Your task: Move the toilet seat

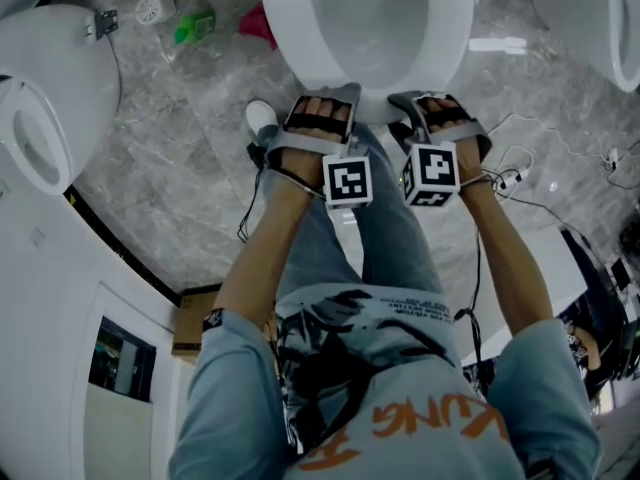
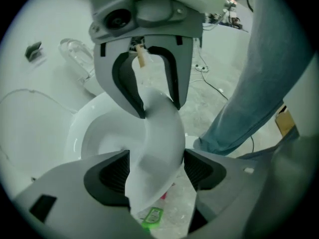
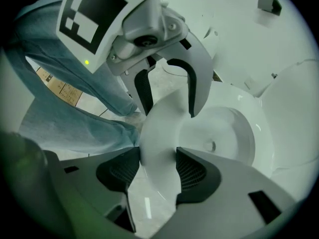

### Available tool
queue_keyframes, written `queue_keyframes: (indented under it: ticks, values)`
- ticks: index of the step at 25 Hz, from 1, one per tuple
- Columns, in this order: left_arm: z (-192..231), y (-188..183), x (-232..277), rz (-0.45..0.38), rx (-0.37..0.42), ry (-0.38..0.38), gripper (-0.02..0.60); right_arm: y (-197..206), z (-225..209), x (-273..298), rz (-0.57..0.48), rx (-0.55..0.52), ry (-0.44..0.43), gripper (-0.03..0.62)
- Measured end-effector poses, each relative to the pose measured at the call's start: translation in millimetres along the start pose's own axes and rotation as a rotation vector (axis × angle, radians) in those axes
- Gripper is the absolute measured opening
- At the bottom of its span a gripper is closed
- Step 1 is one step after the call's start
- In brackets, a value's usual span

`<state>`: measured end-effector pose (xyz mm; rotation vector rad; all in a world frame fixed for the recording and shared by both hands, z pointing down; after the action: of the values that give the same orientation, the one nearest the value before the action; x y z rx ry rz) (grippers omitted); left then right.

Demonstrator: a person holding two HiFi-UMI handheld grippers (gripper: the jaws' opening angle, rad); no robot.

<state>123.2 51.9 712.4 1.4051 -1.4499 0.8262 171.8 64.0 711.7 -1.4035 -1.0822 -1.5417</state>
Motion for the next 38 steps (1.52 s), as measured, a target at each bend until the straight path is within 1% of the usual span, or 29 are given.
queue_keyframes:
  ticks: [1,2,4,5,6,7,9,12,15,17,20,23,24,26,28,29,31,34,38]
  values:
    - [9,-1,2,0.004,0.039,-0.086,0.324,0,0,-1,-0.001,0.002,0.001,0.228]
    - [8,-3,5,0.000,0.072,-0.116,0.324,0,0,-2,-0.002,0.004,0.001,0.227]
    - [-5,-6,11,0.003,0.133,-0.104,0.324,1,0,-4,-0.004,0.014,0.000,0.224]
    - [-5,-5,13,0.013,0.153,-0.111,0.324,1,0,-5,-0.005,0.021,0.001,0.224]
    - [0,-3,12,0.026,0.153,-0.124,0.312,0,-1,-6,-0.007,0.026,0.004,0.224]
    - [5,-1,11,0.036,0.139,-0.131,0.313,0,-2,-7,-0.008,0.030,0.009,0.224]
    - [9,1,7,0.045,0.126,-0.123,0.294,0,-4,-12,-0.016,0.039,0.022,0.224]
    - [11,2,-4,0.037,0.142,-0.124,0.282,-1,-4,-23,-0.049,0.056,0.040,0.225]
    - [20,3,-23,0.016,0.143,-0.143,0.268,-1,-5,-41,-0.081,0.046,0.084,0.224]
    - [28,1,-37,0.009,0.129,-0.138,0.264,0,-8,-55,-0.092,0.033,0.128,0.227]
    - [42,2,-62,0.026,0.106,-0.116,0.256,-2,-15,-79,-0.090,0.036,0.205,0.232]
    - [58,5,-86,0.055,0.089,-0.106,0.252,-3,-25,-108,-0.112,0.094,0.241,0.227]
    - [61,5,-94,0.059,0.075,-0.089,0.252,-2,-29,-119,-0.124,0.123,0.252,0.227]
    - [61,4,-110,0.059,0.039,-0.023,0.252,-3,-35,-141,-0.140,0.163,0.289,0.208]
    - [64,4,-122,0.052,-0.008,0.031,0.252,-4,-42,-158,-0.130,0.170,0.334,0.191]
    - [71,4,-128,0.042,-0.045,0.033,0.252,-5,-47,-166,-0.118,0.166,0.354,0.182]
    - [91,1,-140,0.027,-0.106,-0.001,0.252,-7,-54,-181,-0.103,0.166,0.387,0.167]
    - [124,0,-163,0.016,-0.147,-0.061,0.247,-9,-71,-208,-0.105,0.191,0.440,0.155]
    - [167,6,-189,-0.006,-0.209,-0.096,0.244,-15,-104,-242,-0.101,0.200,0.503,0.138]
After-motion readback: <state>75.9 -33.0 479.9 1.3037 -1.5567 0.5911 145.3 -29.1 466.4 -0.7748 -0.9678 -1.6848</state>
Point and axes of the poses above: the fingertips, and each gripper's own axes: x forward along the fingers, z to its left, y out of its underside, the point moved 1 cm from there along -x, backward along the fingers, and after that the axes turned 9 degrees about z, right-handed, at the moved point
